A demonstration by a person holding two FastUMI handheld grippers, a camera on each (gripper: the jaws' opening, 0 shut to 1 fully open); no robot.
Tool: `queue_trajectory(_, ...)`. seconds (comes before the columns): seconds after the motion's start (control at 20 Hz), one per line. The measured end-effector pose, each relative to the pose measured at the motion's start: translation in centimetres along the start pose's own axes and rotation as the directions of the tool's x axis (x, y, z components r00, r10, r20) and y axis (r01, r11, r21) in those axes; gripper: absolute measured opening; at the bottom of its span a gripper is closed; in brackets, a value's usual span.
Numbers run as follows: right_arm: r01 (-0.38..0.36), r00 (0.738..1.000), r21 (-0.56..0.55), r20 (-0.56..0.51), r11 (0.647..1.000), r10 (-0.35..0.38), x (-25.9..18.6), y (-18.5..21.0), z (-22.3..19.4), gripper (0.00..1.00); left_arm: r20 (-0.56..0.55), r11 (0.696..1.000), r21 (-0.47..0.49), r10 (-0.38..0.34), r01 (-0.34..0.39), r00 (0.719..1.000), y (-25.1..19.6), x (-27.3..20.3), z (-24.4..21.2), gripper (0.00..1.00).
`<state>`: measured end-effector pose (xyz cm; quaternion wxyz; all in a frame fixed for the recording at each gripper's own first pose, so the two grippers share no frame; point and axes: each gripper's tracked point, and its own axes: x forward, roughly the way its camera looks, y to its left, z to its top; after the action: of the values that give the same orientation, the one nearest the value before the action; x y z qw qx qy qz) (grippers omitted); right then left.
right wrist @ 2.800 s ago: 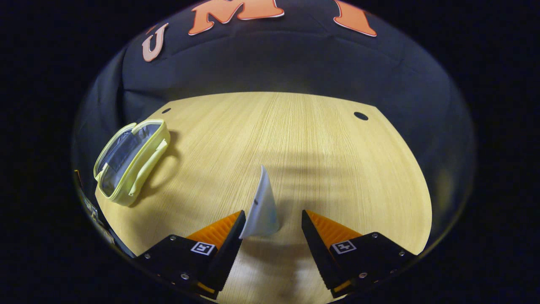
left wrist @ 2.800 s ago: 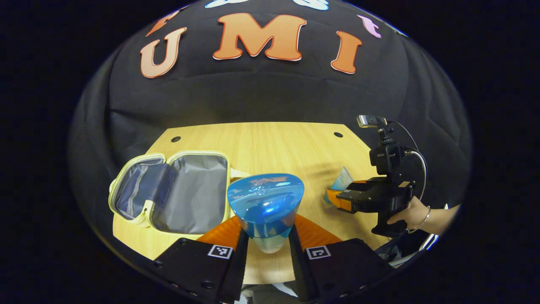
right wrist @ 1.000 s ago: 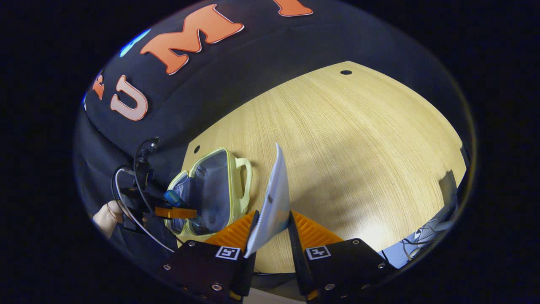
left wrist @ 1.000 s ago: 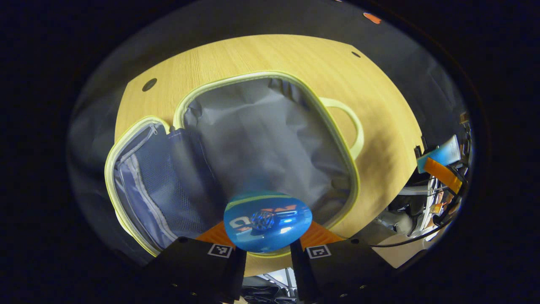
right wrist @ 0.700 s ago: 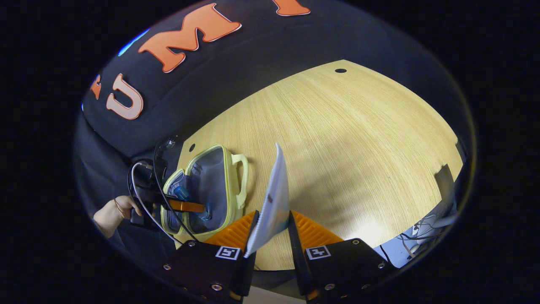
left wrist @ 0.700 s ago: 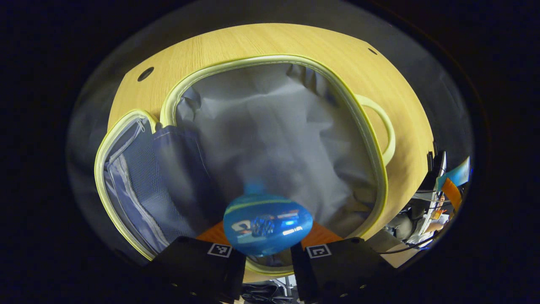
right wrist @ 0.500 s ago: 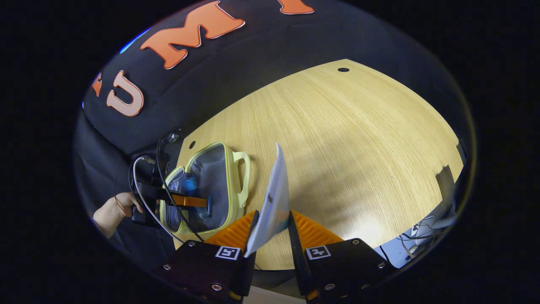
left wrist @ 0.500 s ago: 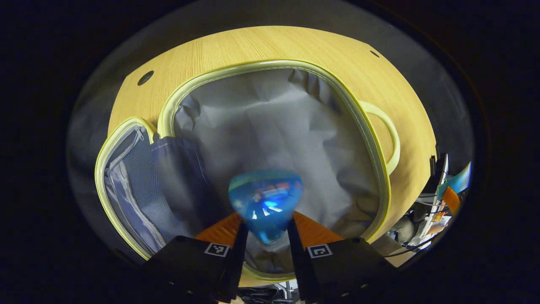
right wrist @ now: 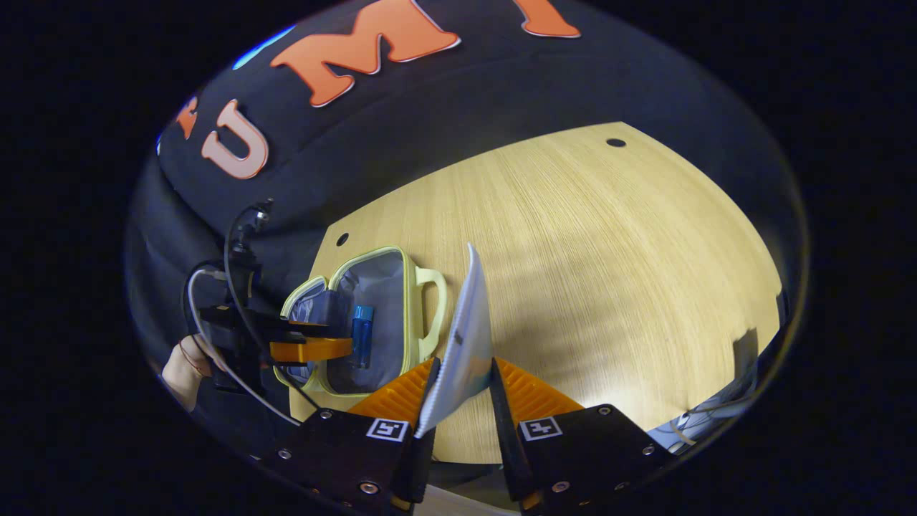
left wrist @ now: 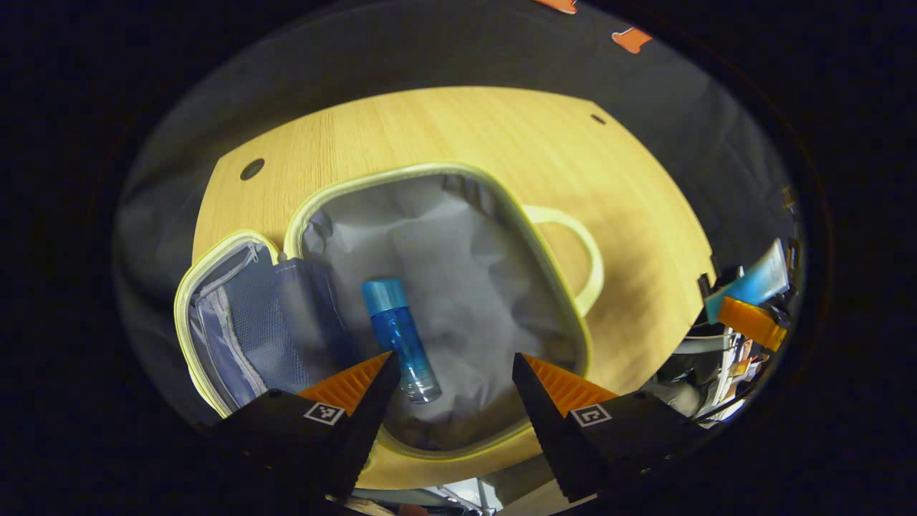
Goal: First open the suitcase, pack the skin care products into it, and then close the suitcase.
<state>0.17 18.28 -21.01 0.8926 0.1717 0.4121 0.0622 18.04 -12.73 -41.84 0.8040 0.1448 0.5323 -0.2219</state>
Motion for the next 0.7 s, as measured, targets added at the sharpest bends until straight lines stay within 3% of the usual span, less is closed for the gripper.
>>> queue_trajectory(0.1, -0.031, 0.999, -0.067, 0.004, 0.997, 0.032, -0.6, 1.7, 2.3, 0.42, 0.092, 0.996, -0.051, -0.069, 0.074, 0.993, -1.3, -3.3, 0.2, 0.98)
queue_trajectory(0.2, -0.076, 0.997, -0.135, -0.010, 0.988, 0.075, -0.6, 3.9, 4.5, 0.42, 0.208, 0.977, -0.128, -0.143, 0.172, 0.968, -1.9, -6.4, 0.4, 0.98)
queue_trajectory(0.25, -0.092, 0.996, -0.175, -0.024, 0.980, 0.089, -0.4, 5.2, 5.3, 0.42, 0.263, 0.968, -0.162, -0.145, 0.192, 0.954, -1.4, -8.3, 0.4, 0.98)
queue_trajectory(0.45, -0.209, 0.974, -0.295, -0.147, 0.933, 0.171, 1.2, 10.7, 5.8, 0.42, 0.412, 0.946, -0.289, -0.015, 0.147, 0.911, 3.7, -13.8, -2.2, 0.98)
queue_trajectory(0.6, -0.296, 0.930, -0.328, -0.314, 0.897, 0.193, 3.6, 13.5, 3.2, 0.42, 0.428, 0.907, -0.411, 0.105, 0.090, 0.898, 6.4, -17.6, -5.7, 0.98)
queue_trajectory(0.7, -0.334, 0.885, -0.352, -0.436, 0.874, 0.163, 4.8, 13.9, 1.0, 0.42, 0.432, 0.878, -0.473, 0.160, 0.072, 0.888, 8.3, -21.6, -7.9, 0.98)
